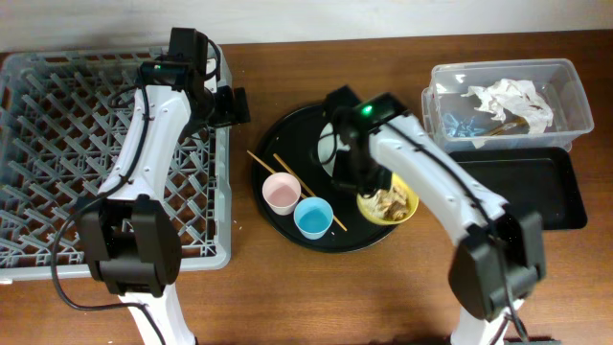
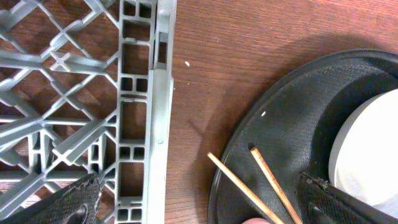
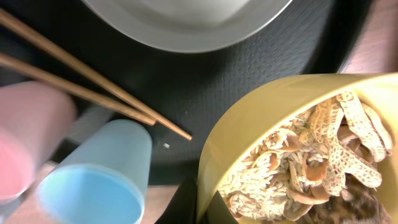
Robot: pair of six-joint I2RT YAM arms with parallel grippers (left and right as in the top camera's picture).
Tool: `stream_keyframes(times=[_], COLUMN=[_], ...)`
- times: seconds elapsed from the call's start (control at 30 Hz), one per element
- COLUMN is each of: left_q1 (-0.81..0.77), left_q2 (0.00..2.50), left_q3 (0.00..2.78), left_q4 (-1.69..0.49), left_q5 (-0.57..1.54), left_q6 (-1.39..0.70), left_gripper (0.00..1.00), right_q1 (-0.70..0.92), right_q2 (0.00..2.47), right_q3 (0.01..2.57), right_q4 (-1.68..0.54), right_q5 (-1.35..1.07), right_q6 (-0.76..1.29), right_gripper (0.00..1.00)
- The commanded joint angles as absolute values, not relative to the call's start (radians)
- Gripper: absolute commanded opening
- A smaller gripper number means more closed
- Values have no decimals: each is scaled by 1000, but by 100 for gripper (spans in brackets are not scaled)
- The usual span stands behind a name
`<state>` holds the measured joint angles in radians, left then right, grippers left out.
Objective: Sort waste into correct bins and load items into the dishwasher rack
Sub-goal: 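Grasp the yellow bowl rim with the right gripper and lift it, then tip the yellow bowl over the black tray to dump the peanut shells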
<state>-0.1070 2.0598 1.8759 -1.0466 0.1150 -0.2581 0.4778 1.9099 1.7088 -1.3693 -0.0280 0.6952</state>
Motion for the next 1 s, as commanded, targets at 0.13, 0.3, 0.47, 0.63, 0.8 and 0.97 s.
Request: stream_keyframes(times=[0.13, 0.3, 0.47, 0.63, 0.8, 0.97], left_q1=[-109, -109, -109, -109, -109, -109], left_q2=[2061, 2061, 2061, 2061, 2061, 2061], left_q3=[1899, 1899, 1899, 1899, 1899, 1899], left_q4=[-1045, -1045, -1045, -1045, -1045, -1045], left_q5=[107, 107, 107, 107, 107, 107], left_q6=[-261, -261, -261, -261, -261, -261], left_gripper=[99, 99, 99, 99, 99, 99], right_q1=[268, 58, -118, -293, -480, -606], right_q2=[1738, 1679, 1677, 1678, 1678, 1679], right_q3=[1848, 1848, 1831, 1731, 1494, 1320], right_q4=[-1493, -1493, -1476, -1459, -1276, -1102], right_q5=[-114, -247, -439, -678, -850, -961], right_q6=[483, 249, -19, -311, -393, -424], right_gripper=[4, 4, 4, 4, 4, 4])
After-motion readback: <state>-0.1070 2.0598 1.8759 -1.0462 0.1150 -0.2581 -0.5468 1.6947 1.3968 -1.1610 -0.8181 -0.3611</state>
